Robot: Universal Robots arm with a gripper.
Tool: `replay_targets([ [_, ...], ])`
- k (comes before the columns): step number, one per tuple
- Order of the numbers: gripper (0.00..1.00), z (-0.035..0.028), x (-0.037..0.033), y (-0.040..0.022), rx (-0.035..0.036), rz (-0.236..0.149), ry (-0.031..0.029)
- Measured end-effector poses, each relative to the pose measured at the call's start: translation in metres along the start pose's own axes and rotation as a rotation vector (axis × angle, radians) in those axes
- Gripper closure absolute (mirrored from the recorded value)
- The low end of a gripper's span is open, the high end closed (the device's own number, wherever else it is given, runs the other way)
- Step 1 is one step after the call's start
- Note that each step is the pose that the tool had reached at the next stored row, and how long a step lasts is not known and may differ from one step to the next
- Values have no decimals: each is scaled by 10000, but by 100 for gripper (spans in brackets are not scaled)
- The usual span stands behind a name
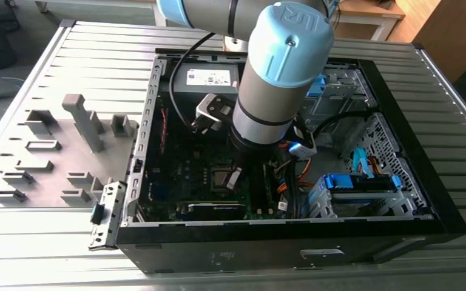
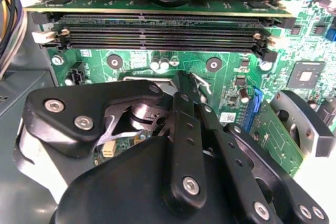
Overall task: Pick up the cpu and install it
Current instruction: 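Install the first cpu locking lever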
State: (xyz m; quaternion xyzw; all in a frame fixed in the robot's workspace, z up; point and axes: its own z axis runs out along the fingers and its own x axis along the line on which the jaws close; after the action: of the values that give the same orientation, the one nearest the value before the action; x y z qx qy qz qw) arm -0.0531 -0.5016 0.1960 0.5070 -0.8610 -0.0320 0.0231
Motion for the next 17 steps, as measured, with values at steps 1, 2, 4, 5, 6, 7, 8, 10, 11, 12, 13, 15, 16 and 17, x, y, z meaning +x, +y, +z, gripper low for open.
replay_targets([
  [1,89,4,1,-1,0,0,-1],
  [2,89,7,2,-3,-1,-1,-2],
  [4,89,10,5,-6,0,-1,-1],
  [5,89,11,8,-8,0,-1,0],
  [6,89,12,13,-12,-1,-2,-3],
  [7,89,12,21,-17,-1,-3,-4],
  [8,89,12,32,-23,-1,-2,-5],
  [10,89,12,57,-36,1,-2,1],
  [11,89,14,64,-39,1,-2,1],
  [12,89,16,65,-40,1,0,0],
  [13,89,15,65,-41,-2,-1,-2],
  [15,89,18,66,-41,-13,-3,-22],
  [16,89,21,68,-43,-24,-5,-43],
  [17,89,25,68,-47,-32,-8,-57],
])
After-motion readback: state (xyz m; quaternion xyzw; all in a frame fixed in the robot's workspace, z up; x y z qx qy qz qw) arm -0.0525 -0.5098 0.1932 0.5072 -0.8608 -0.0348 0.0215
